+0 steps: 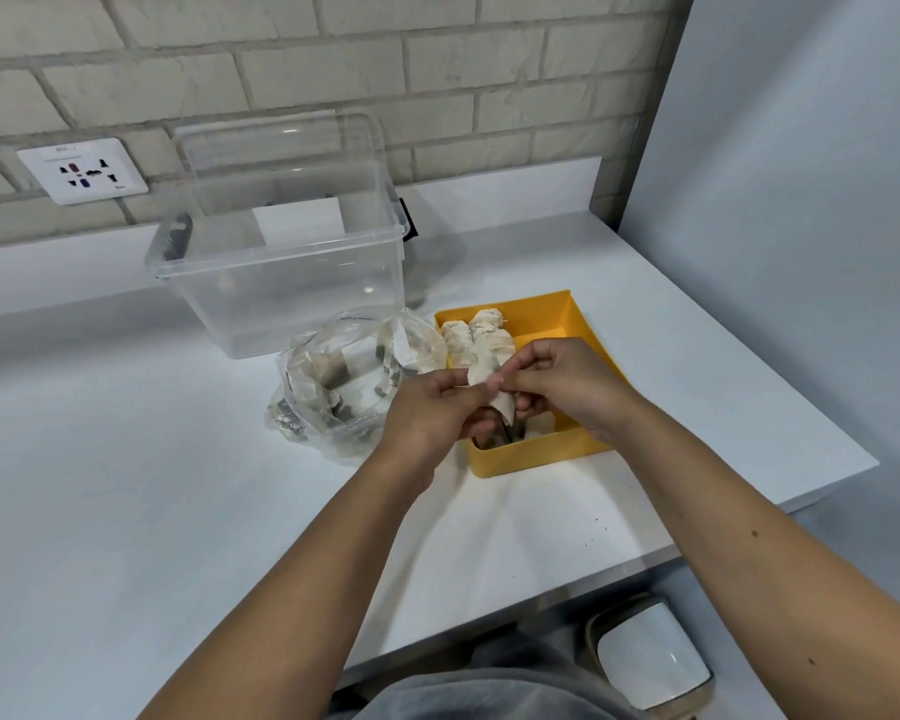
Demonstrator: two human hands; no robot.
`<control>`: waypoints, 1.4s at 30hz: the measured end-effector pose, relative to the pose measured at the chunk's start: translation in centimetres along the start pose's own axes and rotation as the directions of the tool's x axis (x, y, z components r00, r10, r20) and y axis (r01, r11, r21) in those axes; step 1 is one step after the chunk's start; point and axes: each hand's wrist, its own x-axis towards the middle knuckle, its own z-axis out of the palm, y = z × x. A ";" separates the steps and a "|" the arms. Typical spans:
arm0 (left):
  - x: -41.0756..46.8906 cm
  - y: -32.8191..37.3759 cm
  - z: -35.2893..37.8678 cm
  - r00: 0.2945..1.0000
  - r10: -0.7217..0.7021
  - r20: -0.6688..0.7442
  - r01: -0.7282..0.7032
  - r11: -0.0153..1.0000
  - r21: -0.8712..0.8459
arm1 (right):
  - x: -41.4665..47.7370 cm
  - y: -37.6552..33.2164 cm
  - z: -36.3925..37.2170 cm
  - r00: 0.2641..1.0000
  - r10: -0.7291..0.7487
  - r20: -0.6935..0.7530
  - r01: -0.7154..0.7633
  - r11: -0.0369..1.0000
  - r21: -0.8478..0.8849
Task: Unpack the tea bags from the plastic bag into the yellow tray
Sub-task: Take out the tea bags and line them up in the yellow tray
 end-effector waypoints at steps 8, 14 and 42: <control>0.4 0.5 -1.7 0.999 -0.006 -0.046 0.005 1.000 -0.023 | 1.7 1.7 -4.0 0.977 0.195 0.092 -0.057 0.647 -0.760; 0.4 0.4 -2.5 0.999 0.016 -0.052 -0.017 1.000 -0.011 | 1.8 1.6 -4.0 0.987 0.136 0.081 -0.012 0.574 -0.819; 0.6 0.3 -3.6 0.997 0.006 -0.082 -0.011 0.998 -0.056 | 2.8 0.3 -1.3 0.978 0.042 0.202 0.143 0.567 -0.811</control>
